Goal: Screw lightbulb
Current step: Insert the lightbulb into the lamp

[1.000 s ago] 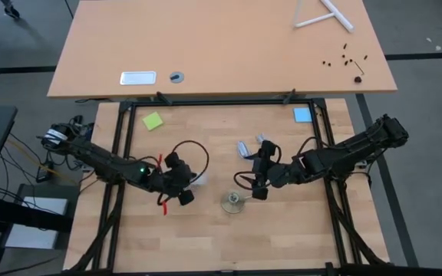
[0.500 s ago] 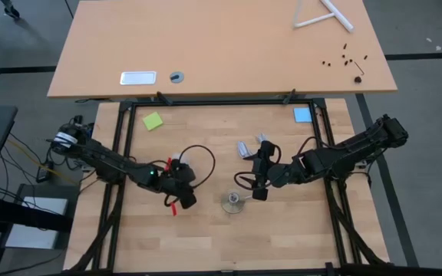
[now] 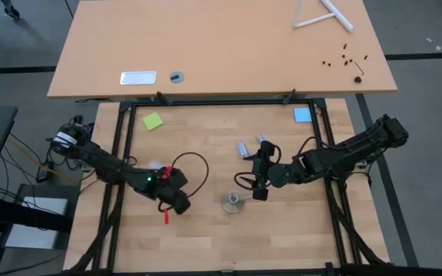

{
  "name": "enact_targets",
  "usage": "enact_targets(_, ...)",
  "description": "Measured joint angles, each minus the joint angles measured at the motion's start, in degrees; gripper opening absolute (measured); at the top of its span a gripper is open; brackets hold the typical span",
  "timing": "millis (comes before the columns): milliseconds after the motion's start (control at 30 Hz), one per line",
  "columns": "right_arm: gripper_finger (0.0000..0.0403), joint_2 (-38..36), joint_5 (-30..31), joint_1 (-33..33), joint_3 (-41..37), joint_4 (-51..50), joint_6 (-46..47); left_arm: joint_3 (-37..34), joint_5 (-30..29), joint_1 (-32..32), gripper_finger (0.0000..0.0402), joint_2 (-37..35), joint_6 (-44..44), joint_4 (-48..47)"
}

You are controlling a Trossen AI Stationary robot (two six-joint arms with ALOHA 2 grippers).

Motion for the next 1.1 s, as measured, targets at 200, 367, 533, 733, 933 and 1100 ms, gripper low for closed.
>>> enact_targets(200, 0.0310, 0.00, -1.41, 0.00, 0.00, 0.13, -0.15, 3.79, -0.07, -2.12, 0.0228, 0.00, 12.67, 5.39)
enact_targets(367, 0.0310, 0.00, -3.32, 0.00, 0.00, 0.18, -0.02, 9.37, -0.18, -2.42, 0.0228, -0.04, 21.07, 3.25)
enact_targets(533, 0.0310, 0.00, -3.88, 0.00, 0.00, 0.17, -0.01, 10.83, -0.38, 0.47, 0.0228, -0.07, 20.35, -2.09)
enact_targets(733, 0.0310, 0.00, -3.96, -0.04, 0.00, 0.15, -0.19, 10.83, 2.35, 3.40, 0.0241, -0.07, 18.25, -7.65)
enact_targets(933, 0.0310, 0.00, -3.96, -0.04, 0.00, 0.12, -0.12, 10.83, 7.77, 3.63, 0.0258, 2.44, 12.76, -7.15)
enact_targets(1100, 0.0310, 0.00, -3.96, -0.04, 0.02, 0.06, -0.12, 10.81, 11.52, 3.01, 0.0266, 8.32, 11.18, -6.50)
